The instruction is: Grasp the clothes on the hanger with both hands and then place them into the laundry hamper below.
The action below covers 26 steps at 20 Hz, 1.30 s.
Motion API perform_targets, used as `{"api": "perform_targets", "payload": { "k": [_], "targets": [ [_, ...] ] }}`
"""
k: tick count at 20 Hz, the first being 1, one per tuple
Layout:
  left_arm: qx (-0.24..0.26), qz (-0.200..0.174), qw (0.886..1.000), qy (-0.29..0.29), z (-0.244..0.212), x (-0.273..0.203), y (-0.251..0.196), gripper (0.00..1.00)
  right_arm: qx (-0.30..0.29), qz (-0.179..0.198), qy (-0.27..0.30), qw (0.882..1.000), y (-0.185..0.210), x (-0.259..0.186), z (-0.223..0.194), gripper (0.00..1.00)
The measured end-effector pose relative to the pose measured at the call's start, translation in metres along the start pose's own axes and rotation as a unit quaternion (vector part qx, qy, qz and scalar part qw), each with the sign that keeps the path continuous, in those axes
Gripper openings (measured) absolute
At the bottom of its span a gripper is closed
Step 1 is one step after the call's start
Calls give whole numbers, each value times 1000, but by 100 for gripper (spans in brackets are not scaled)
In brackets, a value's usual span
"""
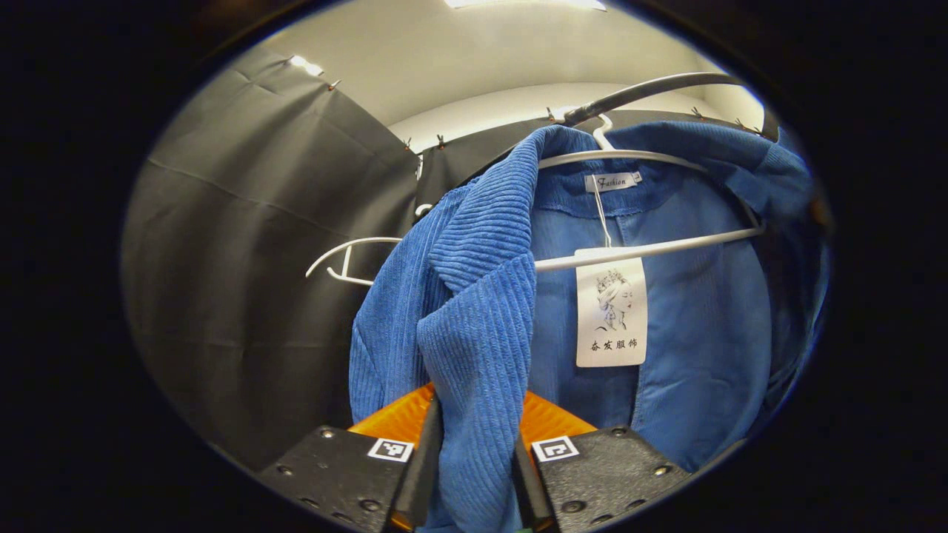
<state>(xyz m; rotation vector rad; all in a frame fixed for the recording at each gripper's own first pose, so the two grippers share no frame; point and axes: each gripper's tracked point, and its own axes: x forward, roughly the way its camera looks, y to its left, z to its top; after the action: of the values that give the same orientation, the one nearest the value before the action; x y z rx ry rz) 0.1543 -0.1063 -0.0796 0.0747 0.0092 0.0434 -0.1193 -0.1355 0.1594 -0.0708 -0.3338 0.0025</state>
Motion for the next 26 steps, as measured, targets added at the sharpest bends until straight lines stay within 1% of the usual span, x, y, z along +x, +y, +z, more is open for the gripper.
{"api": "perform_targets", "payload": {
  "k": [1, 3, 5, 6, 7, 8, 9, 10, 12, 15, 16, 19, 20, 23, 25, 26],
  "targets": [
    [18, 2, 1000, -4, 5, -3, 8, 27, 1, -1, 2, 1000, 1, 1, -1, 9],
    [39, -23, 999, -12, 14, -10, 8, 6, 4, -5, 3, 1000, 1, 1, -3, 9],
    [39, -36, 998, -13, 23, -17, 11, 4, 7, -12, 2, 1000, -1, 3, -5, 9],
    [40, -32, 999, -15, 28, -20, 18, 5, 8, -14, 2, 1000, -2, 4, -5, 9],
    [42, -19, 999, -20, 36, -22, 28, 5, 9, -17, 1, 1000, -3, 4, -6, 9],
    [44, -5, 999, -28, 44, -24, 39, 7, 8, -20, 1, 1000, -4, 3, -6, 9],
    [44, 8, 998, -37, 54, -27, 50, 3, 6, -23, 0, 1000, -5, 4, -5, 9],
    [44, 18, 998, -46, 64, -30, 59, 5, 5, -25, -2, 1000, -5, 4, -4, 9],
    [46, 38, 997, -56, 80, -33, 77, 3, 6, -28, -4, 1000, -5, 3, -3, 9],
    [46, 58, 995, -70, 100, -33, 99, 3, 4, -34, -7, 999, -8, 4, -2, 9],
    [47, 62, 994, -74, 105, -32, 103, 5, 5, -37, -8, 999, -10, 3, 0, 9],
    [59, 75, 992, -88, 125, -27, 119, 5, 1, -56, -22, 998, -20, 1, 7, 9],
    [60, 75, 991, -93, 134, -24, 122, 3, -3, -62, -27, 998, -23, 1, 10, 9],
    [54, 77, 989, -114, 171, -8, 142, 3, -13, -74, -32, 997, -29, 1, 16, 8],
    [33, 72, 990, -113, 189, 12, 153, 3, 4, -76, -32, 997, -31, 1, 20, 9],
    [27, 69, 991, -115, 195, 19, 157, 6, 16, -76, -36, 996, -32, 1, 27, 9]
  ]
}}
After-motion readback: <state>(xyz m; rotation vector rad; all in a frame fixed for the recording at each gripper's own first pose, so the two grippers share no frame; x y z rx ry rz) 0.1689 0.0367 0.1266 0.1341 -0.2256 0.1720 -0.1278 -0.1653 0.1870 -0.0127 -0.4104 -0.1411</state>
